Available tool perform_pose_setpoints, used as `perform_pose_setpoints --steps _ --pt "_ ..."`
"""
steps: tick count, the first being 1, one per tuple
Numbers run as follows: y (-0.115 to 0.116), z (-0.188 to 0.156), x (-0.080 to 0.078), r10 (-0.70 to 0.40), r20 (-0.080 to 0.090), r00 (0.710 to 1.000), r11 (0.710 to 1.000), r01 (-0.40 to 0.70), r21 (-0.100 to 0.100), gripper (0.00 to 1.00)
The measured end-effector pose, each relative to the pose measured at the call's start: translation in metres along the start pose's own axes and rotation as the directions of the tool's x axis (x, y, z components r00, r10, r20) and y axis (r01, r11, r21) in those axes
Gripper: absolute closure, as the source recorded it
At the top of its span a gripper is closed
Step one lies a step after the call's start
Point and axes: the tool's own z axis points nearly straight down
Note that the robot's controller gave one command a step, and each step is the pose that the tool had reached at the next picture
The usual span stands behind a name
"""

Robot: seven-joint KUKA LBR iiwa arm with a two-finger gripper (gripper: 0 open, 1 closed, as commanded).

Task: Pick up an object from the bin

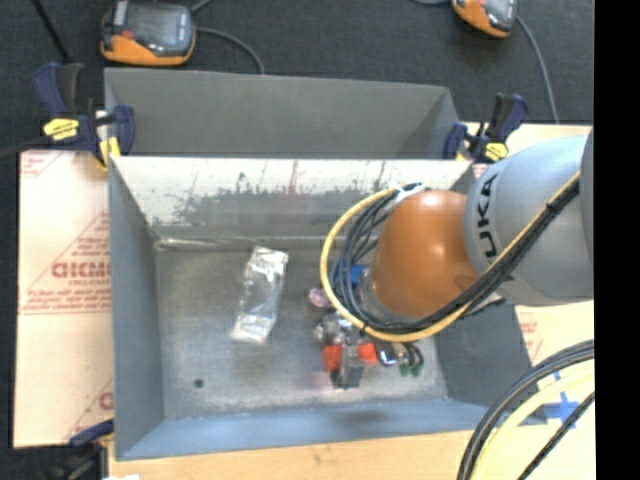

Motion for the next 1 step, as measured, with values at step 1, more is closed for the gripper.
perform_pose_setpoints --steps 1 --pt "-0.0013 -0.0458 -0.0024 0.003 -0.002 1.0 1.0 -0.003 0.0 1.0"
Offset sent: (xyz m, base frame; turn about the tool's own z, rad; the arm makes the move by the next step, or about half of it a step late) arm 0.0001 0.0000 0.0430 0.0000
